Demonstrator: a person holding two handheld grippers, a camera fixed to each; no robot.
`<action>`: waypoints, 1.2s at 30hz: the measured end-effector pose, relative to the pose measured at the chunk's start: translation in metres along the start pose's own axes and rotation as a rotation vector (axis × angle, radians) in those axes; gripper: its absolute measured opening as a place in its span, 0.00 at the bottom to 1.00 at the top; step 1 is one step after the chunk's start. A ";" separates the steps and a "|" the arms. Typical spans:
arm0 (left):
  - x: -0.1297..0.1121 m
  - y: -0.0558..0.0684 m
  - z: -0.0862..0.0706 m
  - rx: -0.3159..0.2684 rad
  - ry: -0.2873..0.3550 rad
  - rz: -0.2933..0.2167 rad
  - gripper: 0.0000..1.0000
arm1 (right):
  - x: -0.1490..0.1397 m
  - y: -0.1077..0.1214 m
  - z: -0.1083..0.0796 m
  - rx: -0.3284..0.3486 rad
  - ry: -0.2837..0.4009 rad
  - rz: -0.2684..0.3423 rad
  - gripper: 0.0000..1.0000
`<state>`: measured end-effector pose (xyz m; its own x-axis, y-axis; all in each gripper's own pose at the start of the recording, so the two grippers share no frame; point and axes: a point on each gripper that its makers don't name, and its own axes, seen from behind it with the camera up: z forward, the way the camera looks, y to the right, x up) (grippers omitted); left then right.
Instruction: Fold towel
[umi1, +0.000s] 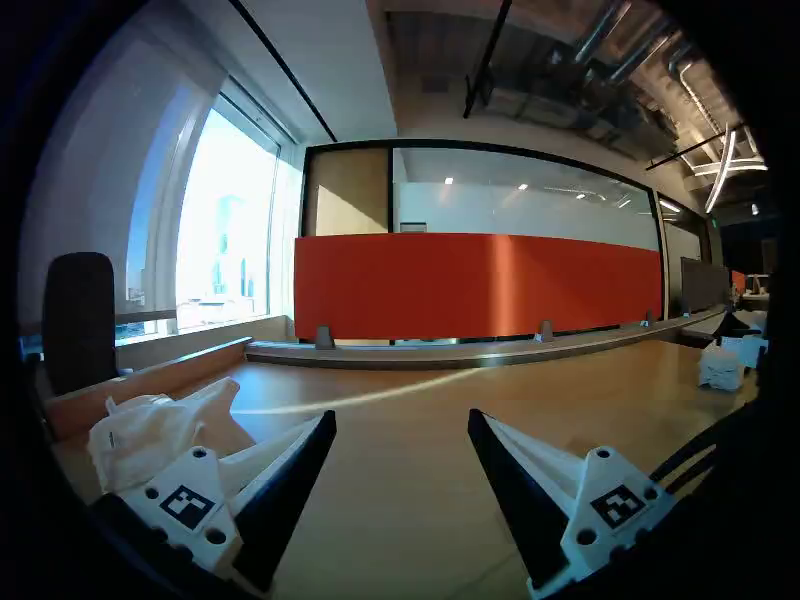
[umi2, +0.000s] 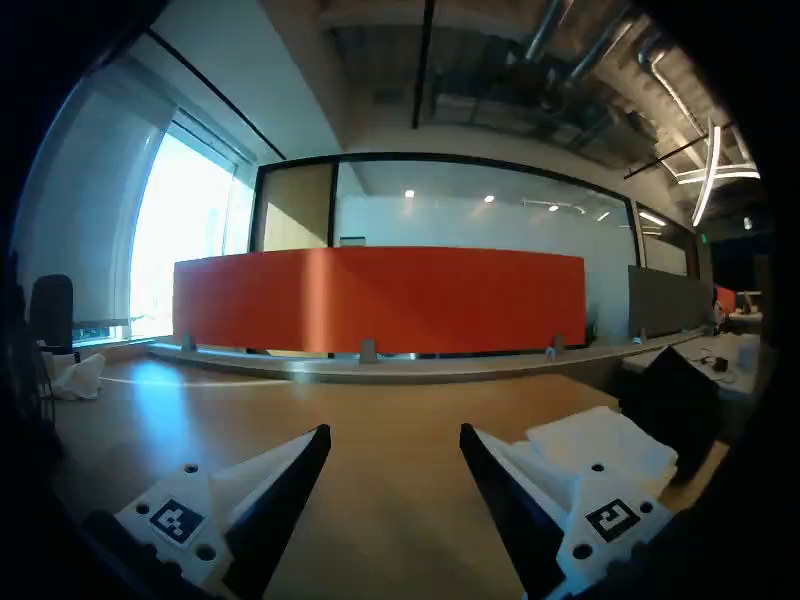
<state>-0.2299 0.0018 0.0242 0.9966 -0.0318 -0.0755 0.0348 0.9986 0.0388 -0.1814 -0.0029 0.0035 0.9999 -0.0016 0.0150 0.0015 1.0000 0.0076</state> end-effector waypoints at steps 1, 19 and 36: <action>0.000 0.000 0.000 0.000 0.000 0.000 0.98 | 0.000 0.000 0.000 0.000 0.000 0.000 1.00; 0.002 -0.001 0.000 0.000 0.000 0.000 0.98 | -0.001 0.000 0.000 0.000 0.000 0.001 1.00; 0.003 -0.002 0.000 -0.001 -0.001 0.000 0.98 | 0.000 0.000 0.000 0.000 0.000 0.001 1.00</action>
<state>-0.2267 -0.0001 0.0237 0.9967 -0.0323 -0.0744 0.0352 0.9987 0.0382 -0.1813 -0.0029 0.0037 0.9999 -0.0009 0.0149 0.0008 1.0000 0.0074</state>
